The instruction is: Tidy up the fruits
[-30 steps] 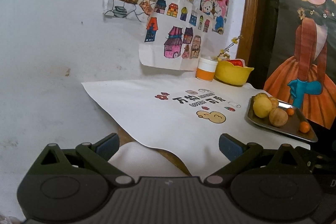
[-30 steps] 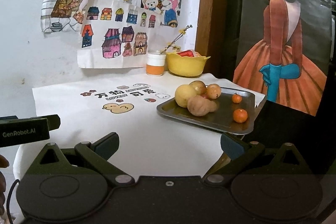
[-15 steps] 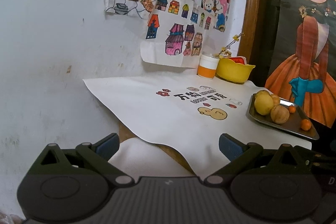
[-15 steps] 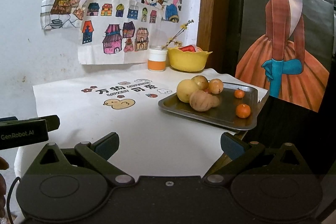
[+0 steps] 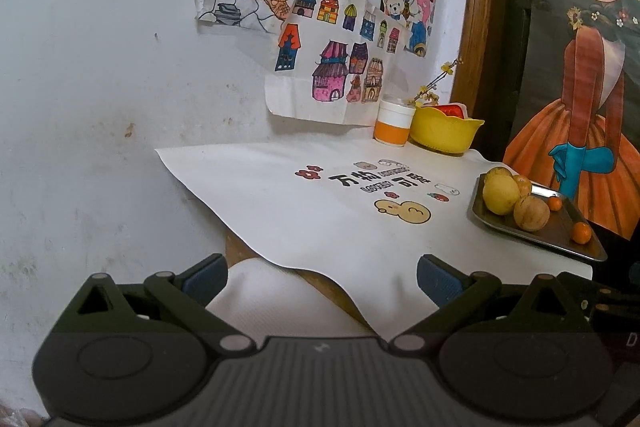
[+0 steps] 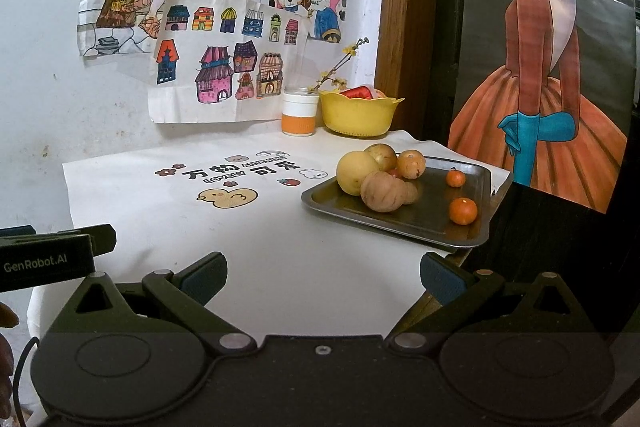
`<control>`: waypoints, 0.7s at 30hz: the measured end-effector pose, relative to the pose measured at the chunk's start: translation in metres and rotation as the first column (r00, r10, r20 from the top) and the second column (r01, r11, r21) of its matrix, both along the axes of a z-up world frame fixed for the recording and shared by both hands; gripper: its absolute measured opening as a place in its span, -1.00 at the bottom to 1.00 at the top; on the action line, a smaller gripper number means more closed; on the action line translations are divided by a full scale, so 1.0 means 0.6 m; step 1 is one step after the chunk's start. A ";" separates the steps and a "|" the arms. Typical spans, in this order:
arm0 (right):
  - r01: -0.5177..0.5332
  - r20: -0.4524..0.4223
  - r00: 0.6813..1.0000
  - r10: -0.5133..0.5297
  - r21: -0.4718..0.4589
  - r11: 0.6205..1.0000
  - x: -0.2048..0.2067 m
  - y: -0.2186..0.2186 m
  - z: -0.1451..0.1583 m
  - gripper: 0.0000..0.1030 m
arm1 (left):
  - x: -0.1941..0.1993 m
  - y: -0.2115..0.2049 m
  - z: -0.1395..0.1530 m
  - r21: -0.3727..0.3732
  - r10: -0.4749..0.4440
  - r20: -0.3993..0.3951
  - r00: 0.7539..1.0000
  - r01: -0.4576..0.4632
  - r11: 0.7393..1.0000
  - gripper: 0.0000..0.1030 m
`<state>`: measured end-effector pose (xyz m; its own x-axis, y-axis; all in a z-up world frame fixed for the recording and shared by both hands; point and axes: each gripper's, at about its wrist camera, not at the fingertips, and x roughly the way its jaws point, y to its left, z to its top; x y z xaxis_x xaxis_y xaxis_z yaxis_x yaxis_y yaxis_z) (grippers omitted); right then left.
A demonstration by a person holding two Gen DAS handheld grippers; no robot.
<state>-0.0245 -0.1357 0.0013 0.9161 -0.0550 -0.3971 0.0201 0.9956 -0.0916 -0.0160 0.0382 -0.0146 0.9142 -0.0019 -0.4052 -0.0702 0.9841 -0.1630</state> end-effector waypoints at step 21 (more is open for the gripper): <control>0.000 -0.003 1.000 0.000 0.002 1.000 0.001 -0.002 -0.001 0.99 | 0.000 0.001 -0.005 -0.008 0.000 -0.016 1.000 0.000 1.000 0.99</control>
